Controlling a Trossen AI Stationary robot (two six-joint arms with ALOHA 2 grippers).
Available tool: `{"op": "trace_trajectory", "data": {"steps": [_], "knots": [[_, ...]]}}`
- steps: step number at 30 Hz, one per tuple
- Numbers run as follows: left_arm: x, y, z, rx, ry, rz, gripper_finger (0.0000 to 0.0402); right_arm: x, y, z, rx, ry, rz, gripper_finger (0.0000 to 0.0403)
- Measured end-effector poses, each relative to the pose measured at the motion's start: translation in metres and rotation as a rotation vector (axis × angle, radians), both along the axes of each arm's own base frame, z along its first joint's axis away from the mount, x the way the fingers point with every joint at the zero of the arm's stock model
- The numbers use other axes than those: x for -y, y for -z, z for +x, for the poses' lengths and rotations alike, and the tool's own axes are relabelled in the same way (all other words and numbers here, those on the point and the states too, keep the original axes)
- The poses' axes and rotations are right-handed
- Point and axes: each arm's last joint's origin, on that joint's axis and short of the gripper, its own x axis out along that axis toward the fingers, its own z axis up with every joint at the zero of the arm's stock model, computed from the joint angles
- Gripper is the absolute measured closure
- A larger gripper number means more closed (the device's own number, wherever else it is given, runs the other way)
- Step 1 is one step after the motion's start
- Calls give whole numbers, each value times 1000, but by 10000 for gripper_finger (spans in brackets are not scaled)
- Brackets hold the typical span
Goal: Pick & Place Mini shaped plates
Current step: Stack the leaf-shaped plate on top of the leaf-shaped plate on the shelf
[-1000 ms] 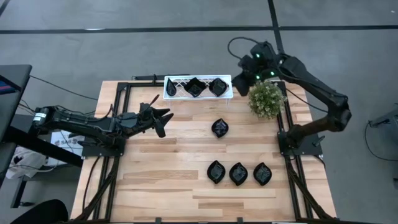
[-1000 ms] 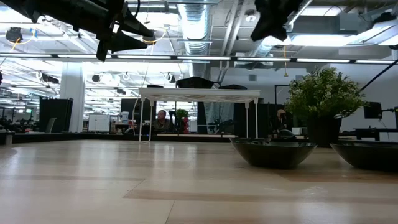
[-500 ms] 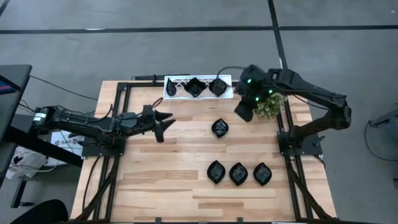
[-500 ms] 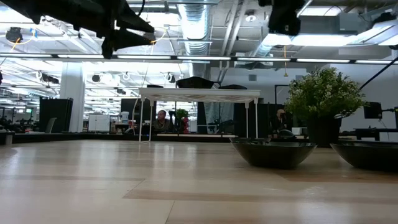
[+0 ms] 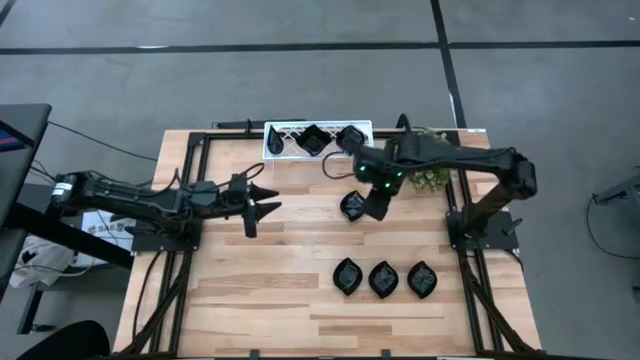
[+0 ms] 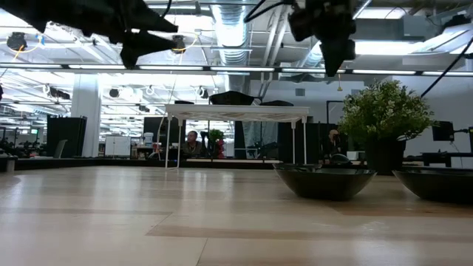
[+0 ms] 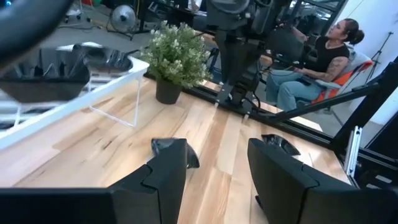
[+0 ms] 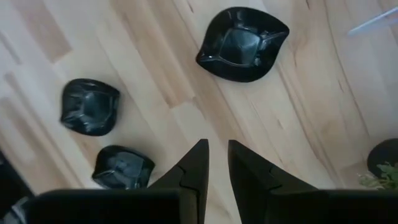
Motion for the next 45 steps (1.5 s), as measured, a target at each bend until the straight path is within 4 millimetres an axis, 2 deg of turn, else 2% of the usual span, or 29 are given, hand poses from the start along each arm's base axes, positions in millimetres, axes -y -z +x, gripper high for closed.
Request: {"op": "trace_trajectory", "data": {"steps": [3,6,14,21,27,33,41,45], "knots": [[-1,4,-10,18,-4,-18,229,-3,9,9,-19,33,-13,347],[0,-2,-19,79,3,-32,229,-5,21,11,-22,95,0,347],[-1,-8,-40,160,25,23,229,-15,68,-10,56,335,41,347],[-1,-8,-43,163,39,54,229,-19,97,-13,205,523,77,347],[0,-8,-43,166,90,45,229,-19,115,-16,142,597,84,337],[1,-8,-43,166,114,40,229,-23,127,-20,132,640,95,304],[2,-8,-43,164,160,54,229,-44,134,-23,159,721,33,281],[2,-8,-43,163,164,59,229,-50,134,-18,247,792,5,280]]}}
